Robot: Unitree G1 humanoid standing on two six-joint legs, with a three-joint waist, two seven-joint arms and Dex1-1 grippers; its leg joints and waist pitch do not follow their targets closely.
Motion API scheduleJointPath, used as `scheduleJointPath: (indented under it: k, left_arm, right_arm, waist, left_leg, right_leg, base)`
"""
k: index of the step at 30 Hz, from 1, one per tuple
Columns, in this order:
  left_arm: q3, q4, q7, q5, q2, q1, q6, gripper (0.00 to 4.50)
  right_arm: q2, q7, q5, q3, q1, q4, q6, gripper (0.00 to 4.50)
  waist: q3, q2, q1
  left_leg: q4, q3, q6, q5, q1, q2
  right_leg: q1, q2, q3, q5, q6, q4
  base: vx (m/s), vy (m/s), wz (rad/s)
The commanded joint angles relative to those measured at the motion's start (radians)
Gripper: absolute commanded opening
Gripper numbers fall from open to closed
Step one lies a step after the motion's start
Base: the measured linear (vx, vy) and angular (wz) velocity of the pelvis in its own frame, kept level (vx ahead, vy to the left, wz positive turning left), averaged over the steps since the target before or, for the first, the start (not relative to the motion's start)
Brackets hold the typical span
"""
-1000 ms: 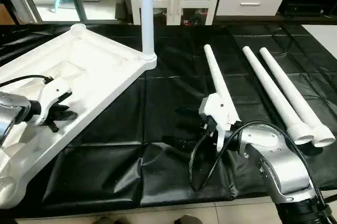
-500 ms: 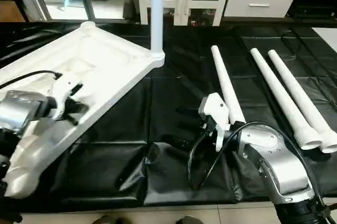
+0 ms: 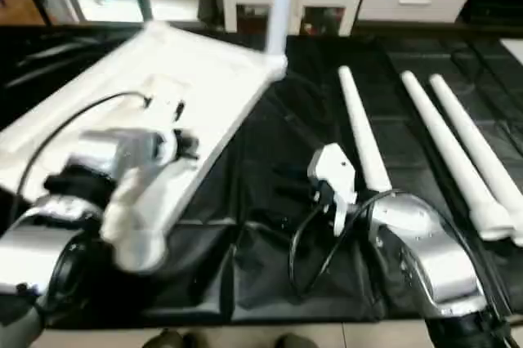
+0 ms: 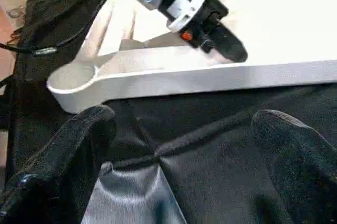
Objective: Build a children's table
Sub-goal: Rotate table base
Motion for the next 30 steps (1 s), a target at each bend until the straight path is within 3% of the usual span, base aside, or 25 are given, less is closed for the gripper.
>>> scheduleJointPath:
  k: [1,2,4,6,10,13,16,17,19,20,25,27,28,30]
  left_arm:
    - [0.009,-0.038,-0.018,-0.028,-0.005,-0.043,-0.113,0.03]
    - [-0.033,-0.053,-0.053,0.005,0.008,-0.032,-0.176,0.03]
    - [-0.039,-0.067,-0.08,0.009,0.019,-0.028,-0.21,0.51]
    - [-0.042,-0.074,-0.116,0.012,0.027,-0.03,-0.24,0.51]
    - [-0.056,-0.135,-0.209,0.006,0.084,-0.021,-0.266,0.94]
    - [-0.084,-0.193,-0.327,-0.005,0.137,0.007,-0.3,0.94]
    - [-0.152,-0.328,-0.555,-0.016,0.252,0.089,-0.351,1.29]
    - [-0.208,-0.39,-0.708,0.012,0.361,0.147,-0.422,1.33]
    - [-0.249,-0.399,-0.815,0.053,0.463,0.189,-0.482,1.38]
    - [-0.257,-0.397,-0.847,0.065,0.499,0.204,-0.505,1.5]
    - [-0.299,-0.343,-0.968,0.137,0.691,0.262,-0.567,1.86]
    - [-0.308,-0.33,-0.964,0.154,0.705,0.264,-0.581,2.08]
    - [-0.336,-0.313,-0.99,0.177,0.739,0.27,-0.576,2.16]
    - [-0.345,-0.311,-0.996,0.182,0.75,0.272,-0.57,2.16]
  right_arm:
    - [-0.007,-0.004,-0.011,0.006,0.003,-0.021,-0.012,4.5]
    - [-0.008,-0.004,-0.012,0.005,0.003,-0.019,-0.013,4.5]
    - [-0.011,-0.004,-0.014,0.004,0.003,-0.016,-0.016,4.5]
    - [-0.013,-0.005,-0.016,0.005,0.004,-0.013,-0.019,4.5]
    - [-0.011,-0.006,-0.018,0.007,0.0,-0.009,-0.02,4.5]
    - [-0.008,-0.007,-0.019,0.009,-0.002,-0.006,-0.021,4.5]
    - [-0.006,-0.008,-0.021,0.011,-0.004,-0.004,-0.023,4.5]
    - [-0.007,-0.006,-0.021,0.011,-0.003,-0.003,-0.025,4.5]
    - [-0.01,-0.004,-0.019,0.008,-0.002,-0.003,-0.024,4.5]
    - [-0.011,-0.003,-0.018,0.007,-0.001,-0.003,-0.025,4.5]
    - [-0.014,0.002,-0.015,0.012,-0.004,0.002,-0.027,4.5]
    - [-0.013,0.003,-0.014,0.013,-0.005,0.002,-0.027,4.5]
    - [-0.014,0.006,-0.013,0.015,-0.006,0.003,-0.028,4.5]
    - [-0.014,0.007,-0.012,0.014,-0.007,0.004,-0.028,4.5]
  waist:
    - [-0.084,-0.01,0.001]
    - [-0.082,-0.009,0.001]
    - [-0.081,-0.008,0.002]
    - [-0.079,-0.007,0.004]
    - [-0.074,-0.005,0.006]
    - [-0.068,-0.007,0.003]
    - [-0.067,-0.004,-0.004]
    - [-0.067,0.0,-0.008]
    - [-0.067,0.003,-0.017]
    - [-0.066,0.008,-0.025]
    - [-0.062,0.012,-0.019]
    - [-0.062,0.016,-0.016]
    - [-0.061,0.011,-0.013]
    - [-0.063,0.013,-0.011]
  left_leg:
    - [-0.051,-0.018,0.142,-0.047,0.012,0.014]
    - [-0.053,-0.019,0.145,-0.051,0.012,0.016]
    - [-0.054,-0.018,0.14,-0.06,0.015,0.019]
    - [-0.055,-0.019,0.138,-0.062,0.016,0.02]
    - [-0.061,-0.019,0.109,-0.093,0.02,0.026]
    - [-0.066,-0.018,0.084,-0.127,0.023,0.025]
    - [-0.074,-0.02,0.062,-0.133,0.02,0.029]
    - [-0.072,-0.018,0.052,-0.147,0.026,0.027]
    - [-0.078,-0.023,0.047,-0.143,0.02,0.028]
    - [-0.077,-0.018,0.035,-0.161,0.028,0.027]
    - [-0.083,-0.014,0.002,-0.206,0.04,0.03]
    - [-0.084,-0.012,-0.01,-0.216,0.045,0.031]
    - [-0.084,-0.01,-0.014,-0.221,0.047,0.031]
    - [-0.085,-0.011,-0.02,-0.21,0.042,0.031]
  right_leg:
    - [0.075,-0.066,0.041,0.135,-0.272,-0.064]
    - [0.075,-0.067,0.041,0.118,-0.272,-0.067]
    - [0.072,-0.066,0.041,0.101,-0.274,-0.067]
    - [0.071,-0.067,0.041,0.088,-0.275,-0.068]
    - [0.068,-0.071,0.042,0.038,-0.277,-0.067]
    - [0.067,-0.073,0.045,-0.043,-0.259,-0.075]
    - [0.067,-0.076,0.048,-0.063,-0.25,-0.073]
    - [0.061,-0.072,0.047,-0.069,-0.247,-0.075]
    - [0.064,-0.073,0.048,-0.076,-0.226,-0.072]
    - [0.057,-0.066,0.048,-0.082,-0.223,-0.072]
    - [0.047,-0.064,0.05,-0.104,-0.231,-0.072]
    - [0.043,-0.065,0.05,-0.101,-0.234,-0.072]
    - [0.042,-0.066,0.052,-0.101,-0.239,-0.073]
    - [0.047,-0.069,0.054,-0.091,-0.239,-0.068]
  base:
    - [0.0,0.0,0.0]
    - [0.0,0.0,0.0]
    - [0.0,0.0,0.0]
    - [0.0,0.0,0.0]
    - [0.0,0.0,0.0]
    - [0.0,0.0,0.0]
    - [0.0,0.0,0.0]
    - [0.0,0.0,0.0]
    - [0.0,0.0,0.0]
    - [0.0,0.0,0.0]
    - [0.0,0.0,0.0]
    - [0.0,0.0,0.0]
    - [0.0,0.0,0.0]
    - [0.0,0.0,0.0]
